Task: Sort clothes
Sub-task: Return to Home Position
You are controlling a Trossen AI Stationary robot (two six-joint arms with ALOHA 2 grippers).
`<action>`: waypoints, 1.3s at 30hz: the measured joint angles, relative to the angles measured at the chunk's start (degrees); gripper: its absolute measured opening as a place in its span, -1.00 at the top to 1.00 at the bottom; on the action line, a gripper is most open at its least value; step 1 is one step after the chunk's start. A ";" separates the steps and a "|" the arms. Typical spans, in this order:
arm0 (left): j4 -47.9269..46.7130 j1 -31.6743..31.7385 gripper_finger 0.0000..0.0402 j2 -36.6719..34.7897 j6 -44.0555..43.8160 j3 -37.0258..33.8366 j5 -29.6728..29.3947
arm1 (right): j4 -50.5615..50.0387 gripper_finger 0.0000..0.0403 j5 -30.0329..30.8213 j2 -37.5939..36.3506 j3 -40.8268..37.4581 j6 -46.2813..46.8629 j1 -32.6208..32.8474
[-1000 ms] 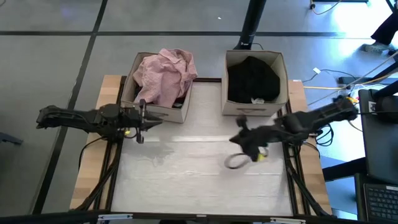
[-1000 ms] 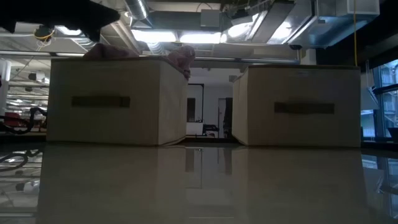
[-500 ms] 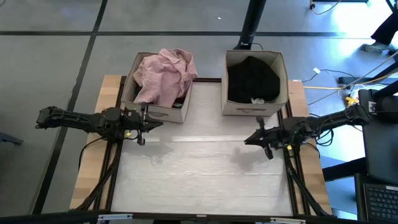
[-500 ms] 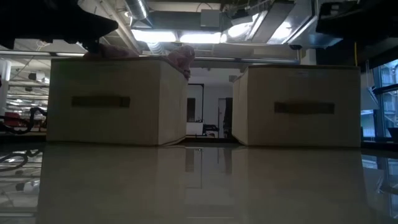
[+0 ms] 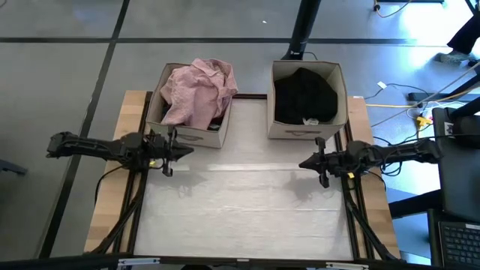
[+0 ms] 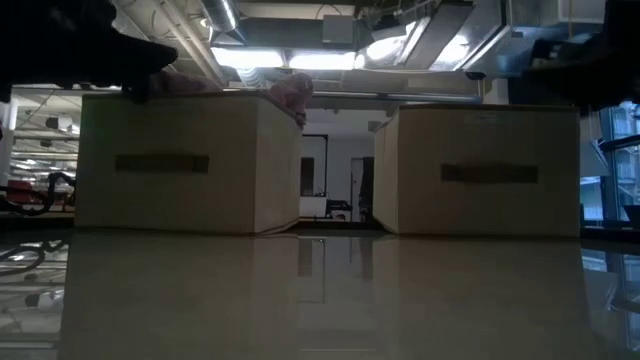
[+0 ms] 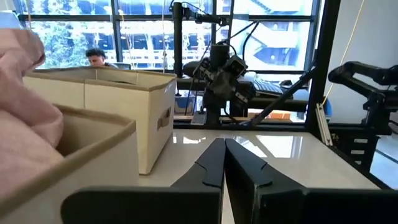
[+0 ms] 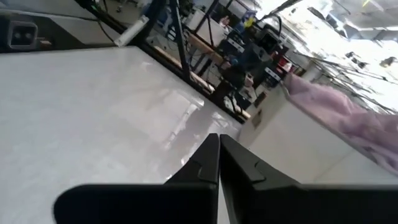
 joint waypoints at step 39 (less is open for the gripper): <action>-17.18 0.07 0.98 -18.14 1.92 -3.32 1.75 | -3.72 0.93 5.24 -11.56 -4.70 3.15 0.09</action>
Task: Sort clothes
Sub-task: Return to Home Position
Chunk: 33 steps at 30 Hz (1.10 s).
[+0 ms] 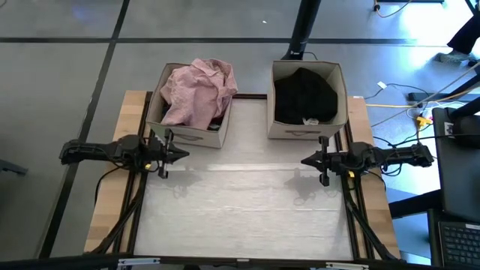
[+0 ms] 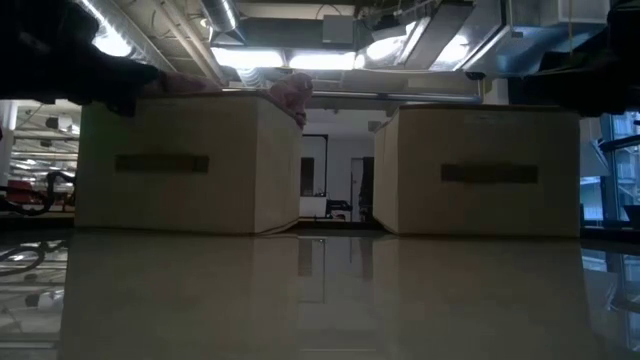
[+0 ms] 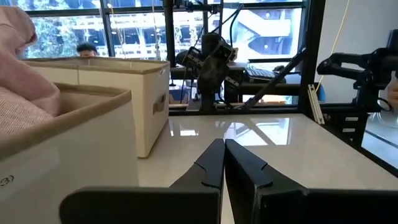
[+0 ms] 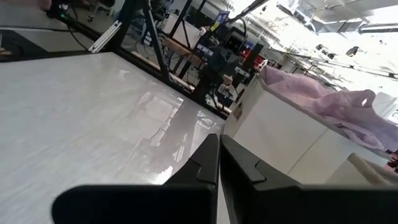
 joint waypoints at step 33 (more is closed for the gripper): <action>-1.66 0.00 0.98 0.33 -0.02 0.00 -0.07 | -2.60 0.93 -1.68 -2.86 0.42 -0.13 0.02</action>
